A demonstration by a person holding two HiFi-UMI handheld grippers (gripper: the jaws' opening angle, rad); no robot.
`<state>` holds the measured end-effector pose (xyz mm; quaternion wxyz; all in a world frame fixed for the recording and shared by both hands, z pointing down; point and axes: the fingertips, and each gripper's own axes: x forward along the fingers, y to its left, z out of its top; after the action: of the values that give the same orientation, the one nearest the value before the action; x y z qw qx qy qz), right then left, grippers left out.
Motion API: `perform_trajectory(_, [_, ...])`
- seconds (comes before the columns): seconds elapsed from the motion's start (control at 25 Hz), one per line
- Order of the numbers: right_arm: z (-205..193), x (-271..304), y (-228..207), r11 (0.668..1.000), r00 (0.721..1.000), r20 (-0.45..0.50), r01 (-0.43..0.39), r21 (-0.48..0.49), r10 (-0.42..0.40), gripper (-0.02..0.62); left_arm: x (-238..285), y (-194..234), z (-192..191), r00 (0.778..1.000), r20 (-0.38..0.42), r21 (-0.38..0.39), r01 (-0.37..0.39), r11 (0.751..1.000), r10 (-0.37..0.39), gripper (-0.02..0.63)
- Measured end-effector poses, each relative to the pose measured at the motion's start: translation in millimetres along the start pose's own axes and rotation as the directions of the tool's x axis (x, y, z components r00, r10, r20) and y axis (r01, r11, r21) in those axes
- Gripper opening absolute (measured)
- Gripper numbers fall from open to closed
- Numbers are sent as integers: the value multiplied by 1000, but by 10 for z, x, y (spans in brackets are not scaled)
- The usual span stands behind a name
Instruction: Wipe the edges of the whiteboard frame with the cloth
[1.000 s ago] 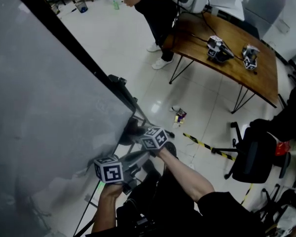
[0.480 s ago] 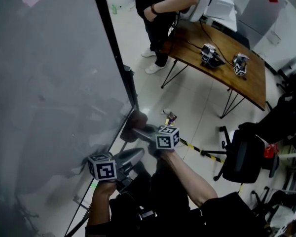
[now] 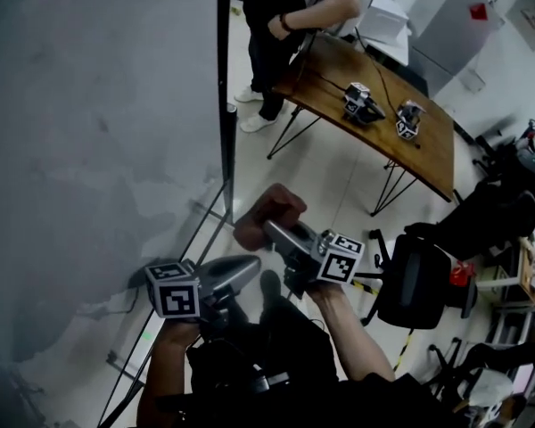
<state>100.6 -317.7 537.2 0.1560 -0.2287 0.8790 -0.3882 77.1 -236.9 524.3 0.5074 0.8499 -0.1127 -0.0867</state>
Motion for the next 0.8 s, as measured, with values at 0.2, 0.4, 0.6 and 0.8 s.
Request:
perform_trajectory(0.2, [251, -108, 192, 995, 996, 39, -88, 37, 86, 112, -2, -134, 194, 996, 84, 33, -11, 999, 8, -12])
perform_trajectory(0.4, [402, -397, 345, 983, 985, 31, -173, 68, 171, 112, 151, -215, 230, 982, 181, 17, -56, 998, 52, -12])
perform_trajectory(0.6, [446, -759, 346, 975, 975, -48, -213, 56, 216, 112, 429, -336, 149, 963, 253, 11, -100, 995, 94, -12])
perform_trajectory(0.8, [510, -933, 343, 962, 957, -101, -267, 57, 272, 110, 598, -407, 84, 945, 296, 15, -154, 988, 143, -12])
